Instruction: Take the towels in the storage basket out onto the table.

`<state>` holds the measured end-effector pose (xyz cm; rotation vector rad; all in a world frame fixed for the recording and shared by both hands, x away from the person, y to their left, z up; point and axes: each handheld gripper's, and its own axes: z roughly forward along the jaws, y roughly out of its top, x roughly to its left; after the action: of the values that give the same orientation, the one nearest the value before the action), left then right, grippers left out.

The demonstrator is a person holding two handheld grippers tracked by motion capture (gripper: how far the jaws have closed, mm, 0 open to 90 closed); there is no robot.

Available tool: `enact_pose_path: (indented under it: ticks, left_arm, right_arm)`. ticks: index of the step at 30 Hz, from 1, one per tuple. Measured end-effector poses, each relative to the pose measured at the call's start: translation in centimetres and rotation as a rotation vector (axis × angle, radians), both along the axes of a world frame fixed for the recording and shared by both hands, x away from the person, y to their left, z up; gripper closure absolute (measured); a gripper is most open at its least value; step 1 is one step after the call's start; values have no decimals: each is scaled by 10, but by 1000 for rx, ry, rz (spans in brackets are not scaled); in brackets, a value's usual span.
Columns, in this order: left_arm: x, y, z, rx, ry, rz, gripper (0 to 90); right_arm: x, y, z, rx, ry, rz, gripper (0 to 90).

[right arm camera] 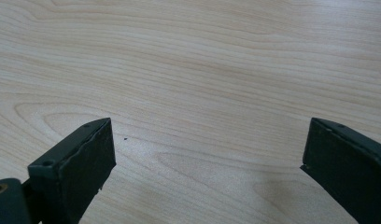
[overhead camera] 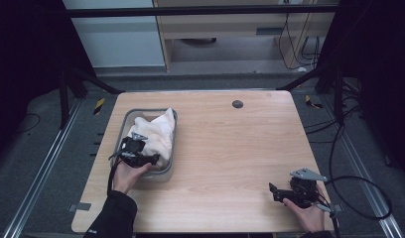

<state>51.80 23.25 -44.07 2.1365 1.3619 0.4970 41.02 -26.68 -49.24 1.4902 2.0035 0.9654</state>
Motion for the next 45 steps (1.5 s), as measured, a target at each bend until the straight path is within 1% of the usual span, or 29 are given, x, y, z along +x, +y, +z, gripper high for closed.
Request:
enact_pose_path:
  ticks: [3,4,5,12,13,16,19,21,22,26,28,29,32,33,34,36,37,38,39,40,41,44,45]
  left_arm:
    - [0,1,0,5,5,-2,403]
    - [1,1,0,2,9,0,403]
    - [1,2,0,-1,9,4,447]
    - [0,5,2,-11,12,21,565]
    - [0,5,2,-11,12,21,572]
    - [-2,6,5,-29,4,29,593]
    - [-4,7,8,-39,-2,23,601]
    - [-8,10,15,-67,-26,24,602]
    - [-8,10,15,-67,-26,24,603]
    - [-15,13,29,-100,-75,24,606]
    - [-19,14,36,-109,-96,24,607]
    - [-23,15,43,-128,-121,25,608]
    - [-27,18,51,-147,-149,35,612]
    - [-27,18,51,-147,-149,35,613]
    - [-28,19,53,-158,-156,36,613]
    - [-30,23,58,-168,-172,40,613]
    - [-30,23,58,-168,-172,40,614]
    - [-32,25,61,-176,-189,43,614]
    - [-33,26,62,-181,-192,42,615]
    - [-35,28,66,-185,-206,46,616]
    - [-35,28,66,-185,-206,46,615]
    - [-40,33,76,-196,-227,51,615]
    - [-40,33,76,-196,-227,51,615]
  right_arm:
    - [0,0,0,1,1,-1,26]
    - [0,0,0,2,1,0,25]
    - [0,0,0,3,1,1,26]
    - [0,0,0,6,6,3,26]
    - [0,0,0,6,6,3,26]
    - [0,0,0,8,8,4,26]
    - [0,0,0,13,11,4,26]
    - [0,0,0,6,8,3,26]
    - [0,0,0,6,8,3,26]
    - [0,0,0,8,9,3,27]
    - [0,0,0,13,10,2,27]
    - [0,0,0,11,9,2,26]
    - [0,0,0,12,8,0,27]
    - [0,0,1,13,7,0,27]
    - [0,0,1,13,7,0,27]
    - [0,0,1,18,10,-2,27]
    - [0,0,1,18,10,-2,27]
    - [0,0,1,14,7,-1,27]
    - [0,0,1,14,7,-3,27]
    - [0,0,1,13,7,-3,27]
    - [0,0,1,15,8,-3,27]
    - [0,0,1,16,8,-2,27]
    - [0,-1,1,11,4,-1,28]
